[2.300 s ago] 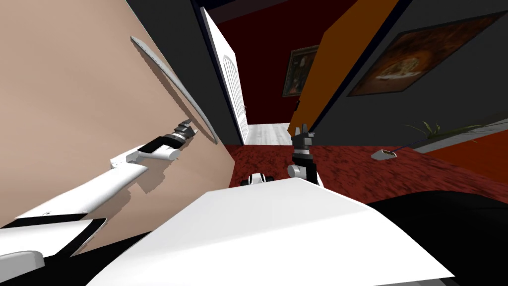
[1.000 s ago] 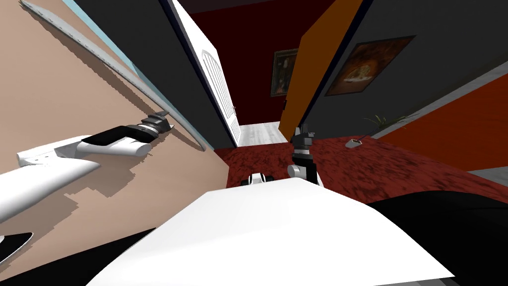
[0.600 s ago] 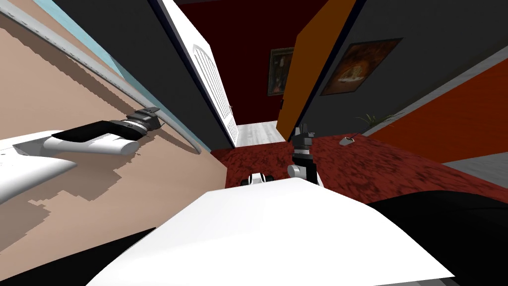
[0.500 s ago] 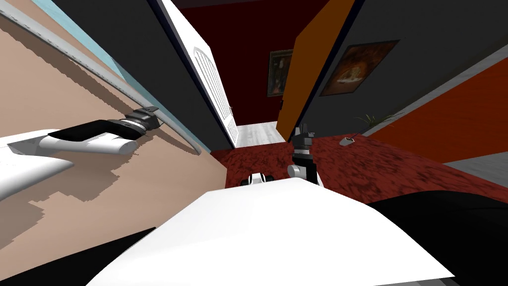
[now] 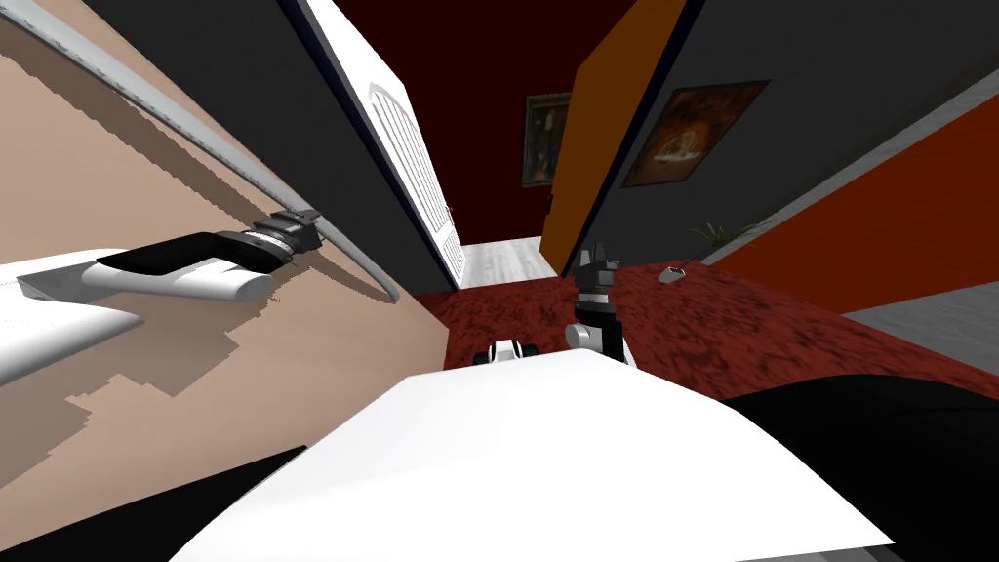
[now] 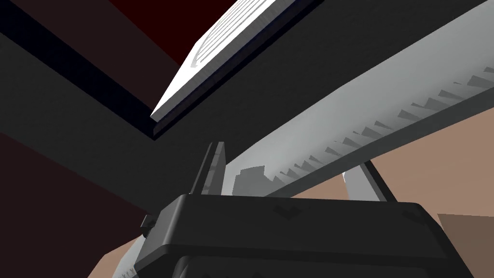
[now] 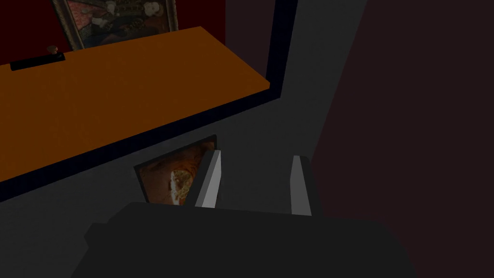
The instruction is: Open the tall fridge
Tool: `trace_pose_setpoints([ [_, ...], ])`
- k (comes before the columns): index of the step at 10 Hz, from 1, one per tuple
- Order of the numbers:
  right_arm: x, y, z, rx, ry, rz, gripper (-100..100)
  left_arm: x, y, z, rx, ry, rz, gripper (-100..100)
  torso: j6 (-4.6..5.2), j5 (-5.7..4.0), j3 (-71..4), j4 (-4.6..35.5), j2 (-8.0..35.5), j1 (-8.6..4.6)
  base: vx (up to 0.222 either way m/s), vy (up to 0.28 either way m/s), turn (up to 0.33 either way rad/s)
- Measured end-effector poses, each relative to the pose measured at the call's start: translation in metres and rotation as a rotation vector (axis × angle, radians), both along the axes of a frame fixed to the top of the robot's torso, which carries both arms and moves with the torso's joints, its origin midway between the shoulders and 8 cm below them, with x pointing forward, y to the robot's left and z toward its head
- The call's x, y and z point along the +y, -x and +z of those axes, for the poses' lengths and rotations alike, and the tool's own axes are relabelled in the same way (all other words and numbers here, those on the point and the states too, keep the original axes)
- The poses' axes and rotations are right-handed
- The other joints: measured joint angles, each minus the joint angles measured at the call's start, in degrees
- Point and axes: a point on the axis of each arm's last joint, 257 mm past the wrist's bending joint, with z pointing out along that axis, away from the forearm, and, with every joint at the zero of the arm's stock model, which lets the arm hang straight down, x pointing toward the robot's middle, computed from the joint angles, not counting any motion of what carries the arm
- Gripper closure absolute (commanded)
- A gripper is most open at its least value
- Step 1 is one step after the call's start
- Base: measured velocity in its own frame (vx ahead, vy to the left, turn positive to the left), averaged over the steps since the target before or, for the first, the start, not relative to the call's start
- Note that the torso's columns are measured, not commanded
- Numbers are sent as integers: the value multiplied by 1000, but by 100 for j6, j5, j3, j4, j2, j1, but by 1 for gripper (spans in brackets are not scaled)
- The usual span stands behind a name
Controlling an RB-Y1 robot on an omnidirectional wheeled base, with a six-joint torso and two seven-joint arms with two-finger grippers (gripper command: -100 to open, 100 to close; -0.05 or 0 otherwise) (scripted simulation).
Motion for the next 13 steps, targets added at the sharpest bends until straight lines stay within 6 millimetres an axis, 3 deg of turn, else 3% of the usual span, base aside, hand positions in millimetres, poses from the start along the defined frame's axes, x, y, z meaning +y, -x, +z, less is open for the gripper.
trace_pose_setpoints([
  [3,0,0,0,0,0,0,0,-34,-4,-2,5,6,-73,100,-14,-13,-9,13,-2,35,-130,-115,-47],
  [10,0,0,0,0,0,0,0,-75,-2,-1,5,9,-161,100,-27,-13,-9,23,0,39,-63,-57,-22],
  [13,0,0,0,0,0,0,0,-104,2,1,4,6,-227,100,-9,-5,1,10,7,9,-141,-138,-53],
])
